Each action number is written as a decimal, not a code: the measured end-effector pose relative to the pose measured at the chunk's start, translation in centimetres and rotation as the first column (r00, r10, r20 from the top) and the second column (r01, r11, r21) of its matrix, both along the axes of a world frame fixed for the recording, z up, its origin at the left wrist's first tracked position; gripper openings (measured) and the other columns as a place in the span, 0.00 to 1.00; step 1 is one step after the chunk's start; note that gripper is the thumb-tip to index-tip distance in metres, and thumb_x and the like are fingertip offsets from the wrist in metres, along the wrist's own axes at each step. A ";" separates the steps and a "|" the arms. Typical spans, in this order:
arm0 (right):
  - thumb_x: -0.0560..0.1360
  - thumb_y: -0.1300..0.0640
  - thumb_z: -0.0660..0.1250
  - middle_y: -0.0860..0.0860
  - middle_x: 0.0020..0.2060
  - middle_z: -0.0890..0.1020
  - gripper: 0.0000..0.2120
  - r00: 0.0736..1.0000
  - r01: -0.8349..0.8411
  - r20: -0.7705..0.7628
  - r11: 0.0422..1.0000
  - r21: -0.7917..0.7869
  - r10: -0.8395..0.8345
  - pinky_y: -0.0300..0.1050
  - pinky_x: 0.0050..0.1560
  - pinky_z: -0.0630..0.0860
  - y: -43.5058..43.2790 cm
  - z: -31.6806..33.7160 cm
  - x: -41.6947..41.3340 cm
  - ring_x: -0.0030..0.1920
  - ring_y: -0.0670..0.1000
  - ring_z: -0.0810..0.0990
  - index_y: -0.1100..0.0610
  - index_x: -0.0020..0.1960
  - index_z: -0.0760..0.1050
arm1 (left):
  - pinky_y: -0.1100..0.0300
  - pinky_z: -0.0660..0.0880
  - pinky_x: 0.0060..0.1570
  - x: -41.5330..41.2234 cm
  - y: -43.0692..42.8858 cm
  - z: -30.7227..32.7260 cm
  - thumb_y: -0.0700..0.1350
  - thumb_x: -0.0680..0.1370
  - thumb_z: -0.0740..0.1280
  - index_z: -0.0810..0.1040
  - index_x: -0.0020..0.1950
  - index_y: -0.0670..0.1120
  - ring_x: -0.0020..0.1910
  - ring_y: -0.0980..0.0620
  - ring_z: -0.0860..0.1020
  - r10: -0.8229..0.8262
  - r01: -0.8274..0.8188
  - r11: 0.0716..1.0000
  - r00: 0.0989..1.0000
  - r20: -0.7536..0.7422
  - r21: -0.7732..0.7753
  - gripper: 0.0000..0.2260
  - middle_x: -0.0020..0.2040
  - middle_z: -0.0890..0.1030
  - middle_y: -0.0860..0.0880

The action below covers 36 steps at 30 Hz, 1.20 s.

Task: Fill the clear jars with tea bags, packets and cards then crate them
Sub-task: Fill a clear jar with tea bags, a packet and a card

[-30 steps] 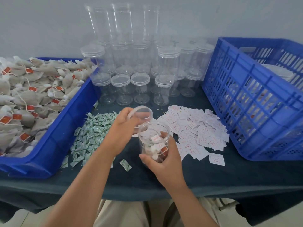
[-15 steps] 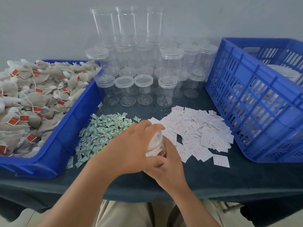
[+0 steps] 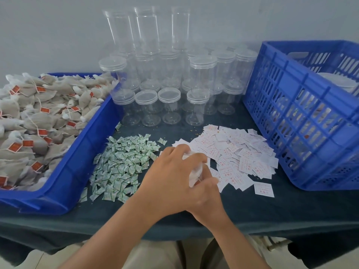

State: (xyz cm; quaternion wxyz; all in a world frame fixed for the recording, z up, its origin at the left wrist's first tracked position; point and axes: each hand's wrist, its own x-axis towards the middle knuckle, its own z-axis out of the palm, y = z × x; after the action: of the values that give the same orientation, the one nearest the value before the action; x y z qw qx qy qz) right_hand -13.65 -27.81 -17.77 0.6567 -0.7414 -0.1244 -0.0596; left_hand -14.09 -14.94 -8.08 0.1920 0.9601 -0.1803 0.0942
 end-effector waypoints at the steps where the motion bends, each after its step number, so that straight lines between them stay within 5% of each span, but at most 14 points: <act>1: 0.67 0.52 0.81 0.47 0.56 0.84 0.32 1.000 -0.023 0.002 1.000 0.018 0.022 0.53 0.50 0.85 -0.3 0.0 -0.1 0.56 0.54 0.86 0.38 0.67 0.71 | 0.59 0.69 0.62 0.2 0.2 0.2 0.77 0.73 0.55 0.75 0.65 0.65 0.62 0.57 0.70 -0.043 0.043 0.999 0.999 -0.013 -0.005 0.27 0.63 0.72 0.61; 7: 0.70 0.53 0.80 0.53 0.62 0.84 0.35 0.984 -0.120 -0.114 0.984 0.134 0.136 0.53 0.62 0.82 -1.5 0.1 -0.2 0.65 0.57 0.84 0.56 0.74 0.72 | 0.54 0.74 0.63 2.3 1.3 2.3 0.65 0.78 0.63 0.84 0.56 0.62 0.61 0.58 0.77 -0.362 0.339 0.923 0.925 -0.116 -0.183 0.15 0.59 0.78 0.62; 10: 0.68 0.51 0.82 0.50 0.60 0.85 0.34 0.979 -0.090 -0.164 0.978 0.187 0.122 0.50 0.60 0.82 -1.4 0.1 -0.3 0.62 0.53 0.85 0.52 0.71 0.73 | 0.53 0.73 0.68 3.1 1.5 1.7 0.59 0.78 0.71 0.85 0.60 0.58 0.67 0.56 0.77 -0.382 0.342 0.880 0.922 -0.062 -0.330 0.13 0.63 0.80 0.61; 16: 0.70 0.55 0.82 0.51 0.65 0.84 0.34 0.985 -0.033 -0.158 0.979 0.203 0.067 0.61 0.65 0.82 -1.0 0.1 -0.2 0.65 0.56 0.84 0.42 0.72 0.74 | 0.58 0.75 0.66 3.3 2.6 -0.6 0.63 0.63 0.81 0.71 0.73 0.63 0.67 0.53 0.75 -0.190 0.124 0.823 0.980 -0.064 -0.554 0.40 0.65 0.73 0.62; 19: 0.71 0.56 0.82 0.50 0.65 0.84 0.35 0.992 0.002 -0.125 0.980 0.200 0.024 0.55 0.64 0.83 -0.7 0.2 -0.3 0.66 0.56 0.84 0.42 0.73 0.73 | 0.55 0.77 0.66 1.9 2.8 -1.6 0.62 0.65 0.80 0.67 0.75 0.65 0.68 0.57 0.76 -0.163 -0.006 0.721 0.970 -0.178 -0.693 0.41 0.66 0.76 0.65; 23: 0.69 0.63 0.82 0.49 0.62 0.85 0.38 0.996 -0.010 -0.089 0.992 0.127 0.021 0.52 0.56 0.86 -0.1 -0.4 -0.3 0.61 0.54 0.86 0.42 0.73 0.73 | 0.68 0.70 0.57 0.3 1.1 -1.5 0.75 0.62 0.74 0.63 0.73 0.72 0.66 0.72 0.71 0.045 -0.161 0.825 0.974 -0.221 -0.542 0.42 0.64 0.74 0.73; 25: 0.68 0.64 0.82 0.49 0.61 0.85 0.38 0.994 -0.036 -0.095 0.995 0.098 0.046 0.51 0.54 0.86 -0.1 -0.6 -0.4 0.59 0.54 0.86 0.42 0.72 0.74 | 0.70 0.67 0.53 0.2 0.5 -1.1 0.78 0.59 0.72 0.63 0.70 0.72 0.63 0.72 0.71 0.154 -0.214 0.867 0.974 -0.166 -0.450 0.42 0.60 0.74 0.73; 29: 0.69 0.64 0.82 0.53 0.62 0.85 0.36 0.990 -0.076 -0.111 0.986 0.146 0.093 0.46 0.57 0.83 -1.1 -0.4 -0.3 0.63 0.56 0.85 0.51 0.73 0.74 | 0.62 0.74 0.55 1.0 0.6 -0.5 0.68 0.60 0.76 0.65 0.67 0.72 0.60 0.69 0.75 0.071 -0.149 0.886 0.979 -0.191 -0.439 0.38 0.57 0.77 0.70; 36: 0.69 0.62 0.82 0.44 0.61 0.85 0.34 0.995 -0.032 -0.085 0.991 0.127 0.044 0.40 0.55 0.82 -0.6 0.1 -0.4 0.61 0.48 0.85 0.37 0.68 0.76 | 0.64 0.74 0.61 1.4 0.9 -0.8 0.66 0.61 0.80 0.63 0.72 0.72 0.65 0.67 0.75 -0.024 -0.132 0.794 0.968 -0.248 -0.593 0.44 0.64 0.76 0.69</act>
State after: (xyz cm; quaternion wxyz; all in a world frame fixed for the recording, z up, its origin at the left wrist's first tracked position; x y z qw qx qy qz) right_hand -14.06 -28.46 -17.64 0.7080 -0.6980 -0.1055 -0.0221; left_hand -12.67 -14.02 -8.85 0.5064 0.8571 -0.0882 0.0340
